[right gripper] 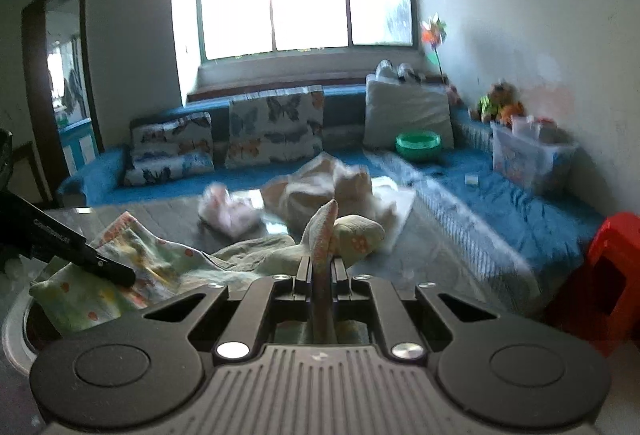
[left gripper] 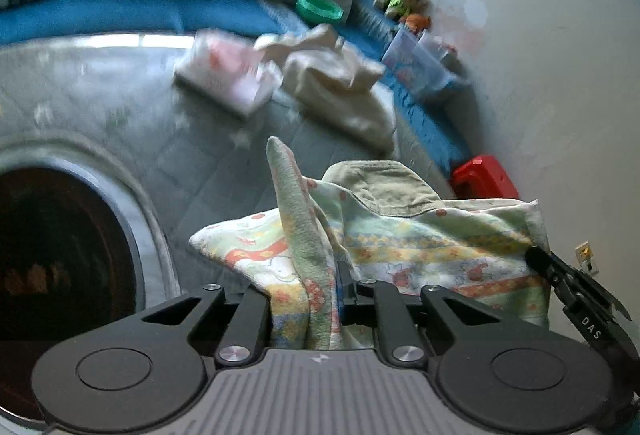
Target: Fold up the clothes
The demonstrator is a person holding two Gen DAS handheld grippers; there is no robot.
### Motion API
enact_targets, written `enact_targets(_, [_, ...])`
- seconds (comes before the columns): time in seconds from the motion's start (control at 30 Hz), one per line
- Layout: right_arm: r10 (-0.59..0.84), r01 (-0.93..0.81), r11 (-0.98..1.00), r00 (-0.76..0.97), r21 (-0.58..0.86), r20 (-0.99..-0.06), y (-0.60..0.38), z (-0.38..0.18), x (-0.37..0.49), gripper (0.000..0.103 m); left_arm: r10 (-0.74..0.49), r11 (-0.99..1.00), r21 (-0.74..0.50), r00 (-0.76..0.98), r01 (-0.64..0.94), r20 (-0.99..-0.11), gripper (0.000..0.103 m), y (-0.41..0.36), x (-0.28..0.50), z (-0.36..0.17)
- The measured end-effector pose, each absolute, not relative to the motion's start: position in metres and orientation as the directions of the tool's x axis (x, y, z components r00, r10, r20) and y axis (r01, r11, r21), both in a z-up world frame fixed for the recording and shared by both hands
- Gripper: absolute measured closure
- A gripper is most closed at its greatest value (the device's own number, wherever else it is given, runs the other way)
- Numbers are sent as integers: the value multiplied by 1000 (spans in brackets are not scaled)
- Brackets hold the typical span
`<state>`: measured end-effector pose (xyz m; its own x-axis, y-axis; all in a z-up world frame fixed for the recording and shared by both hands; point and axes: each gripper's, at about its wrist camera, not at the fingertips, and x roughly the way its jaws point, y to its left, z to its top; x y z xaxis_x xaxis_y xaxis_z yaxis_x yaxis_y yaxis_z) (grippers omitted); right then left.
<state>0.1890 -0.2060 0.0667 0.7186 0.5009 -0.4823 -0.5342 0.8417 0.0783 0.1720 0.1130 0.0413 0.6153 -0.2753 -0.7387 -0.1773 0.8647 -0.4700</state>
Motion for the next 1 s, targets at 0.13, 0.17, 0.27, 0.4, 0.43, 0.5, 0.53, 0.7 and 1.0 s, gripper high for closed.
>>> enact_targets(0.13, [474, -522, 849, 685, 81, -553, -207, 35, 194, 95, -295, 860, -470, 558, -198, -776, 89, 108, 172, 12])
enact_targets(0.17, [469, -521, 850, 679, 78, -565, -207, 29, 194, 95, -299, 860, -469, 546, -201, -783, 89, 107, 171, 7])
enact_targets(0.27, [450, -507, 858, 671, 77, -590, -212, 15, 195, 95, -290, 866, -453, 523, -212, -801, 83, 105, 168, -4])
enact_targets(0.4, [427, -484, 871, 659, 85, -619, -217, 2, 201, 95, -277, 865, -440, 504, -239, -818, 71, 110, 165, -15])
enact_targets(0.43, [422, -480, 873, 655, 86, -627, -218, -2, 202, 95, -275, 865, -438, 500, -245, -821, 68, 110, 164, -17])
enact_targets(0.5, [411, -472, 877, 646, 87, -643, -219, -9, 206, 94, -273, 867, -438, 506, -240, -818, 64, 110, 162, -18])
enact_targets(0.53, [404, -465, 881, 640, 90, -653, -220, -14, 208, 93, -273, 869, -437, 508, -235, -817, 63, 110, 161, -18])
enact_targets(0.7, [379, -434, 896, 631, 96, -677, -226, -32, 214, 80, -268, 881, -424, 516, -210, -814, 60, 105, 156, -18])
enact_targets(1.0, [358, -450, 892, 626, 54, -693, -229, -37, 208, 67, -194, 914, -348, 528, -209, -827, 45, 113, 143, -13])
